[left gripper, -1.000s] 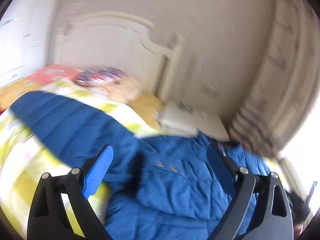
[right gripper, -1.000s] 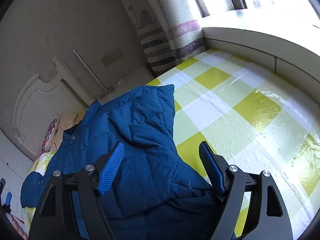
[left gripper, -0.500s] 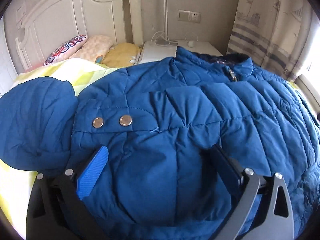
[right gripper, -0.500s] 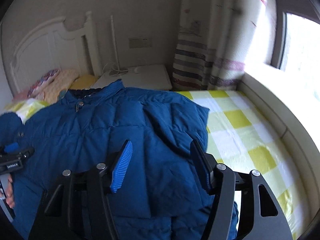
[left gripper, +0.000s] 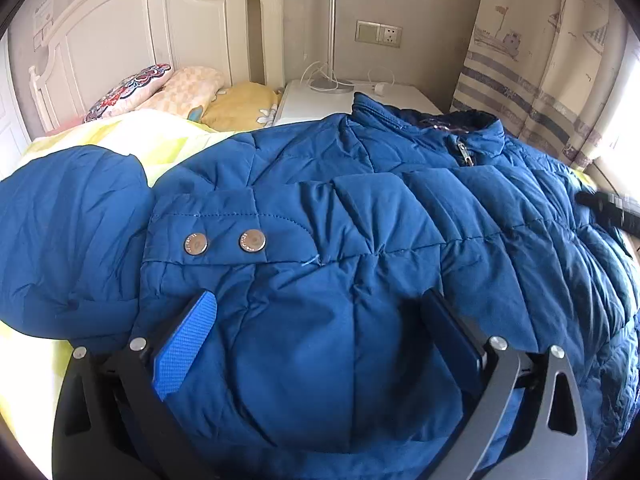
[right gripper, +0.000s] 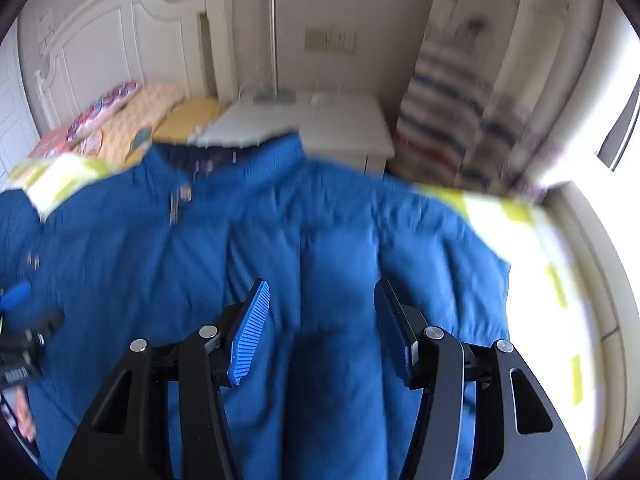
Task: Fold large clothes
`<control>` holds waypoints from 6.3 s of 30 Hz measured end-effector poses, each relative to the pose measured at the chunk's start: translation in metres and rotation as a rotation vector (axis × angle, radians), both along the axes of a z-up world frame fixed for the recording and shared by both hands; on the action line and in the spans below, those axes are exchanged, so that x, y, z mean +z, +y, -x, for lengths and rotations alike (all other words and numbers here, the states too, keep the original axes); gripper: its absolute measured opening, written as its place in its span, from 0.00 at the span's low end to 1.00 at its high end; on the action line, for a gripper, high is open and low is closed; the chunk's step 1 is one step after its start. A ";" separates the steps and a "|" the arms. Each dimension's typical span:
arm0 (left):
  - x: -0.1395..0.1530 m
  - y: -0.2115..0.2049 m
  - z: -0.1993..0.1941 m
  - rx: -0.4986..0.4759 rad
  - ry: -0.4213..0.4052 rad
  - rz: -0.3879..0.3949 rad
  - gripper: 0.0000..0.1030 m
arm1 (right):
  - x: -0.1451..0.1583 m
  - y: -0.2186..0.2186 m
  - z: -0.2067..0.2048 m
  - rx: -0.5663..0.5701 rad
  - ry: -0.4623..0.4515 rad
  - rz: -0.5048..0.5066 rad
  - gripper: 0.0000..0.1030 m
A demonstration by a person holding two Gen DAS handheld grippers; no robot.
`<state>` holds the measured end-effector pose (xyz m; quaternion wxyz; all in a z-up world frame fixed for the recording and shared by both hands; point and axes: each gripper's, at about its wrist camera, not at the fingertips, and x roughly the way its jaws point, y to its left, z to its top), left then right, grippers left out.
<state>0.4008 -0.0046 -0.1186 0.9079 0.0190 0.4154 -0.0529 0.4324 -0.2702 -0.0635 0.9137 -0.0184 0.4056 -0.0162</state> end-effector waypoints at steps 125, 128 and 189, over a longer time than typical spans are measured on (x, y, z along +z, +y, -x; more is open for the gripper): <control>-0.012 0.105 0.035 0.267 0.007 -0.017 0.98 | 0.009 0.164 0.111 0.395 -0.192 0.290 0.84; -0.012 0.107 0.036 0.266 0.010 -0.009 0.98 | 0.003 0.199 0.094 0.450 -0.194 0.370 0.83; -0.011 0.121 0.041 0.262 0.025 0.037 0.98 | 0.037 -0.051 0.146 -0.108 -0.264 -0.330 0.48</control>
